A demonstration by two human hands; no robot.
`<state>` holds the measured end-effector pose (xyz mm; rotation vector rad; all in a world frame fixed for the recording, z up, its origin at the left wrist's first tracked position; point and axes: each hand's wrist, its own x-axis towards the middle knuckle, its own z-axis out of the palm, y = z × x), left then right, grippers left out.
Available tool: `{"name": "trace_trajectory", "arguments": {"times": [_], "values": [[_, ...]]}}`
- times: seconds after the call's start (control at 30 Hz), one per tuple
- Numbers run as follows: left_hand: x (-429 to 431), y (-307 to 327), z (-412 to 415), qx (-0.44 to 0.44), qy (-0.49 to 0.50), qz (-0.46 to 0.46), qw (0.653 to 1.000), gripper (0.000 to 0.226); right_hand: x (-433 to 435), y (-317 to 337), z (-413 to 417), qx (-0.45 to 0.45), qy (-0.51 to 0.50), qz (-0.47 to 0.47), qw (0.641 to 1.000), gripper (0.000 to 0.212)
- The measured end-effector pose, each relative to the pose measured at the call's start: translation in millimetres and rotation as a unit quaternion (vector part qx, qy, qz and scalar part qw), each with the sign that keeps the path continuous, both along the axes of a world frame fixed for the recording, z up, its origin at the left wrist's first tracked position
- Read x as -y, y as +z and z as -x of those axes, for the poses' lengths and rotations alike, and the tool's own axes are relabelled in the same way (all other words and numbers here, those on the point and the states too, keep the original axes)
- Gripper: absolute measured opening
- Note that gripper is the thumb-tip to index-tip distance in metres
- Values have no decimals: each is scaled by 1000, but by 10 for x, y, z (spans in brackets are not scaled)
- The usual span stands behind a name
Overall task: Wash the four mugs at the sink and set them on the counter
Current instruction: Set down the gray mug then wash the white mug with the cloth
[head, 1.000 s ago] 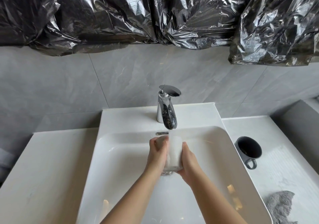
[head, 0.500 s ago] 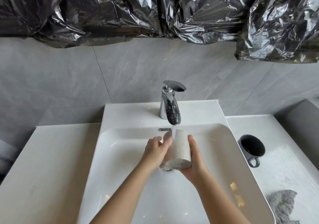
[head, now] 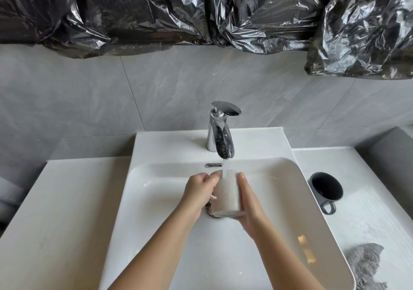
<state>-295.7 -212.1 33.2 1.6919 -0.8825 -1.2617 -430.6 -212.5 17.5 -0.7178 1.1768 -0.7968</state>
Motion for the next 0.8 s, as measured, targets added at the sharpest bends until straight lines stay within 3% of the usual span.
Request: {"name": "trace_trajectory", "arguments": {"times": [0.2, 0.3, 0.4, 0.47, 0.53, 0.6, 0.7, 0.8], "values": [[-72, 72, -7, 9, -105, 21, 994, 19, 120, -8, 42, -87, -12, -15, 996, 70], [-82, 92, -24, -34, -85, 68, 993, 33, 110, 28, 79, 0, 27, -23, 999, 68], [-44, 25, -33, 46, -30, 61, 997, 33, 58, 32, 58, 146, 9, -37, 989, 55], [-39, -7, 13, 9, -35, 14, 999, 61, 39, 36, 6, 211, 4, -26, 977, 62], [-35, -39, 79, -94, -39, -41, 994, 86, 30, -24, -43, 195, 0, -5, 981, 68], [-50, -29, 127, -141, -13, -55, 988, 79, 53, -59, -76, 133, -10, 14, 991, 62], [-39, -68, 159, -91, 46, -31, 994, 81, 107, -81, -67, 30, -31, 30, 999, 41], [-45, -64, 242, -25, 72, -23, 997, 67, 83, -11, -63, 75, 15, -2, 997, 55]]}}
